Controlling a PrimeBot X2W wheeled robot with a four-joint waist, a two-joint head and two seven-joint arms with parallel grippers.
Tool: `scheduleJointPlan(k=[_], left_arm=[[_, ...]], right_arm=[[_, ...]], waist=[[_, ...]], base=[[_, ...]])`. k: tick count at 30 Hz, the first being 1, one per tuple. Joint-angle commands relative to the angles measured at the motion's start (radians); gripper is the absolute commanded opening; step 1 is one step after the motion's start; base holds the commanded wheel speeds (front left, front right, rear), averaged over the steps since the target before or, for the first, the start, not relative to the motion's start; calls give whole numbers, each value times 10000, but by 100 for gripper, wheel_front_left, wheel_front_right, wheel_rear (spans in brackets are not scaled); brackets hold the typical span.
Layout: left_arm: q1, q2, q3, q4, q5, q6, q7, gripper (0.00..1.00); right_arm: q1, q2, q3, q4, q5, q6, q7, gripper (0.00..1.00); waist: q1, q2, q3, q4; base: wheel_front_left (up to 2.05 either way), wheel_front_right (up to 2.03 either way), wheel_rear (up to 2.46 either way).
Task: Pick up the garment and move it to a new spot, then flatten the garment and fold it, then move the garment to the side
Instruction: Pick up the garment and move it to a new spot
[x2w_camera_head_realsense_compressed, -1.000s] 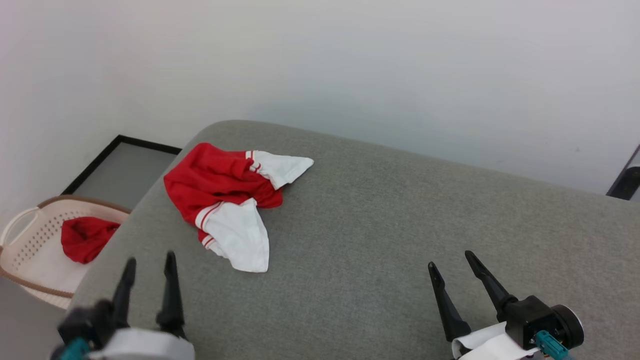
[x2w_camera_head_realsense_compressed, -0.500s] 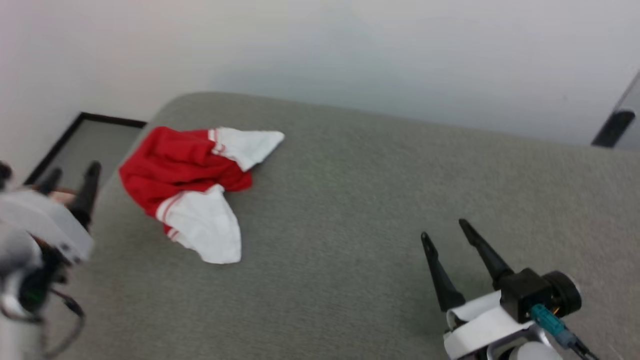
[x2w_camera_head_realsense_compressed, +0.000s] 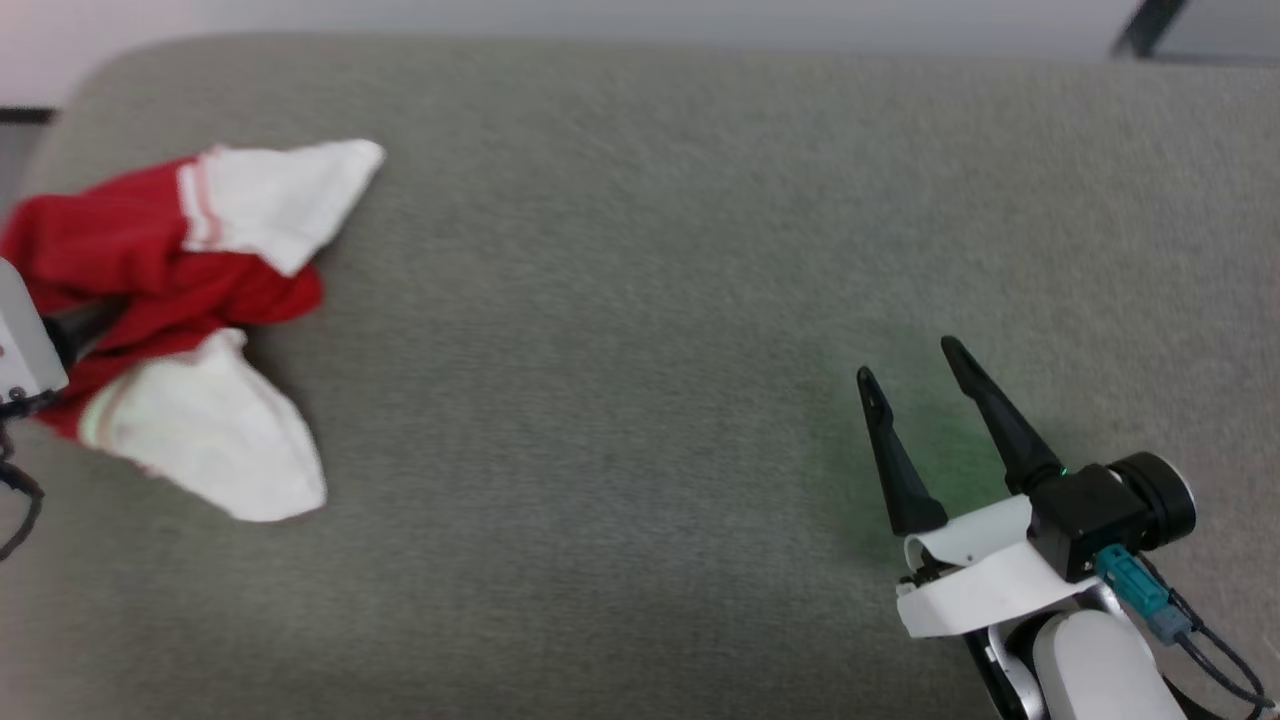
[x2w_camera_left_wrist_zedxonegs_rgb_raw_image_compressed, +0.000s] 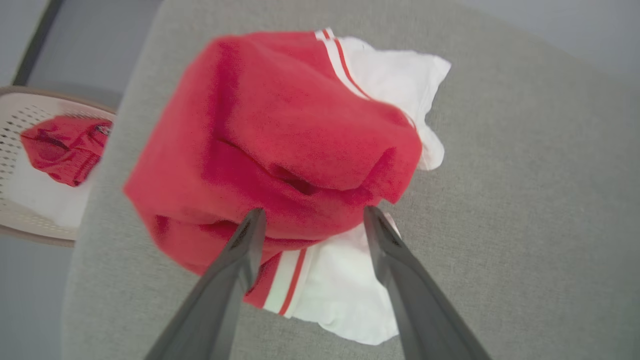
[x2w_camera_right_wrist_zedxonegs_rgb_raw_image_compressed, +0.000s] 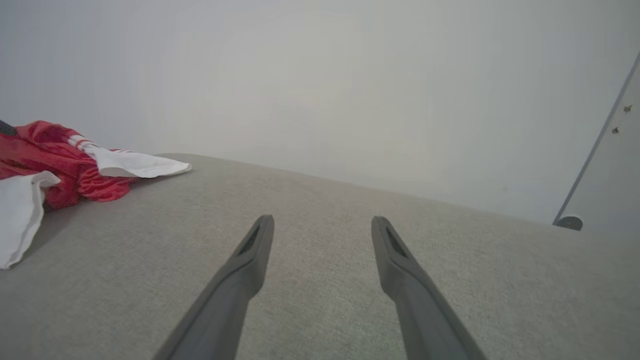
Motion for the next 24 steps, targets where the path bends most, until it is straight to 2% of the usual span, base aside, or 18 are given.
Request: scheduleJointPlan(k=[1, 4, 8, 13, 14, 16, 17, 24], left_arm=[[-186, 83, -33, 207, -47, 161, 218, 100], [-261, 202, -165, 736, 36, 314, 696, 100], [-362, 245, -307, 1366, 170, 452, 764, 100], [-186, -60, -427, 2011, 98, 599, 814, 100], [-130, -121, -467, 2059, 77, 593, 849, 78], [-85, -217, -460, 2099, -34, 597, 882, 17], [-62, -205, -484, 2074, -8, 568, 864, 0], [-447, 203, -373, 1721, 99, 339, 335, 0]], right_arm=[[-191, 3, 5, -50, -35, -10, -9, 100], [-337, 7, 27, -104, -10, -10, -11, 100], [-474, 9, 34, -146, 69, -10, -11, 100], [-593, 9, -10, -56, 115, -10, -10, 100], [-620, 7, -11, -43, 109, -10, -11, 100], [-650, 7, 0, 3, 110, -10, -11, 100], [-673, 7, -2, 31, 112, -10, -11, 100], [-527, 7, -101, 177, 185, -10, -12, 100]], waist=[[0, 0, 1364, -1139], [0, 0, 1665, -1299], [0, 0, 1933, -1410], [0, 0, 2003, -1342], [0, 0, 2006, -1320], [0, 0, 1991, -1277], [0, 0, 1964, -1252], [0, 0, 1459, -1010]], base=[[0, 0, 0], [0, 0, 0], [0, 0, 0], [0, 0, 0], [0, 0, 0], [0, 0, 0], [0, 0, 0], [0, 0, 0]])
